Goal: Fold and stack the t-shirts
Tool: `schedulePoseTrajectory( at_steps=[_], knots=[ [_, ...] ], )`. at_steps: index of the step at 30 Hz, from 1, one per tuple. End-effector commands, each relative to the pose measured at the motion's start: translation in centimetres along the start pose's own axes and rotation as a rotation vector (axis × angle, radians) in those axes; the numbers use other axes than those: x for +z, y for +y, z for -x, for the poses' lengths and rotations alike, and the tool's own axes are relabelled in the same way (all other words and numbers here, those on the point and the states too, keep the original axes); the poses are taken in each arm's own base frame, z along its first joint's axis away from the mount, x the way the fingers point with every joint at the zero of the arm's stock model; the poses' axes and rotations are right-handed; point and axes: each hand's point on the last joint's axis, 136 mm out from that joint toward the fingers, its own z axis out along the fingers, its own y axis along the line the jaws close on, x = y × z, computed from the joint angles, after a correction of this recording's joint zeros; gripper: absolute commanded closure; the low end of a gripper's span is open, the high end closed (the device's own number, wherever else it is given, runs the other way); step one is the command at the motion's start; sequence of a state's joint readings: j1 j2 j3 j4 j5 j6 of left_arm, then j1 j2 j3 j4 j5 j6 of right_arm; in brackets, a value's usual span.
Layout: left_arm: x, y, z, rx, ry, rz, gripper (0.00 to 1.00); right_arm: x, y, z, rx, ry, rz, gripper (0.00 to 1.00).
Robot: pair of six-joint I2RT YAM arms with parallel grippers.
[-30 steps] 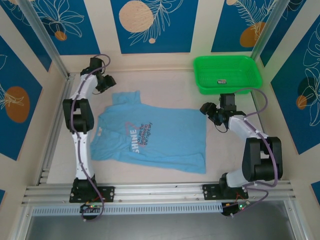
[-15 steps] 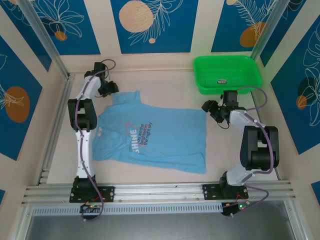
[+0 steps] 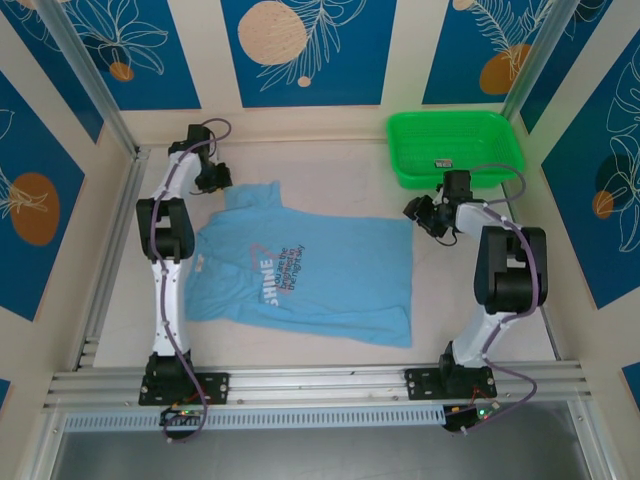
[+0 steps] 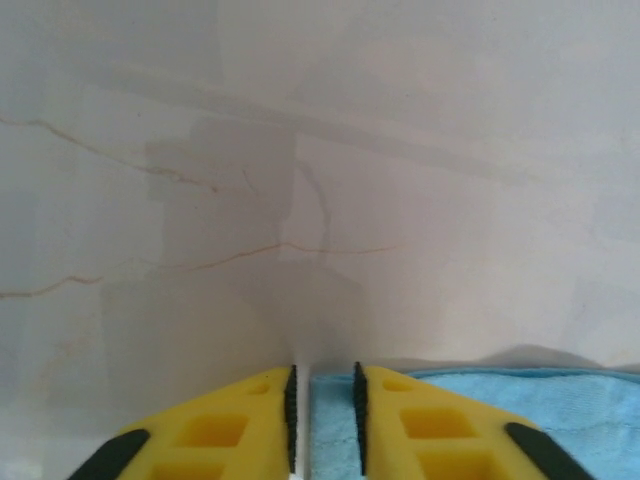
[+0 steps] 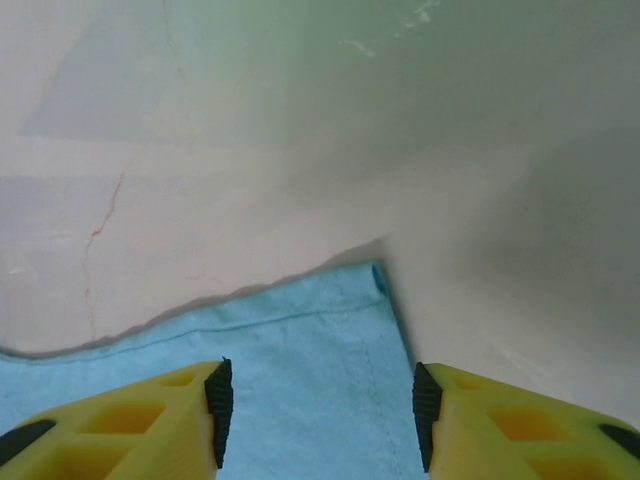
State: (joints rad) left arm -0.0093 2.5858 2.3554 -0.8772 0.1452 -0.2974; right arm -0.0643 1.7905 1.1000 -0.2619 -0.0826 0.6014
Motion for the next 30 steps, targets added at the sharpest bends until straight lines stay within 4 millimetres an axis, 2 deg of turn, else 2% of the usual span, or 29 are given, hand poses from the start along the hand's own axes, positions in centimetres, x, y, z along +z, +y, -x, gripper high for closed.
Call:
schedulePoseTrajectory(
  at_steps=[1,5,8,16,24,28,30],
  knots=[
    [1.6,-1.4,-1.0,0.023,0.042,-0.063,0.83,0.5,-1.0,-0.3,0.007,0.055,-0.046,0.49],
    [1.4,-1.8,-0.7,0.024,0.029,-0.083,0.95,1.3,-1.6,-0.2,0.01,0.084,-0.076,0.51],
    [0.9,-2.5,-0.1,0.029,0.007,-0.111,1.0,1.7,-1.3,-0.1,0.01,0.101,-0.062,0.53],
    [-1.8,-4.4,1.7,0.076,-0.069,-0.16,1.0,2.9,-1.6,0.3,0.04,0.136,-0.085,0.58],
    [-3.6,-5.5,2.4,0.107,-0.121,-0.189,1.0,3.6,-0.9,0.3,0.018,0.163,-0.087,0.62],
    [-4.2,-5.9,2.7,0.121,-0.136,-0.204,1.0,4.2,-0.6,0.2,0.011,0.191,-0.079,0.75],
    [-4.5,-6.2,2.9,0.132,-0.145,-0.214,1.0,4.4,-0.5,0.2,0.009,0.2,-0.078,0.78]
  ],
)
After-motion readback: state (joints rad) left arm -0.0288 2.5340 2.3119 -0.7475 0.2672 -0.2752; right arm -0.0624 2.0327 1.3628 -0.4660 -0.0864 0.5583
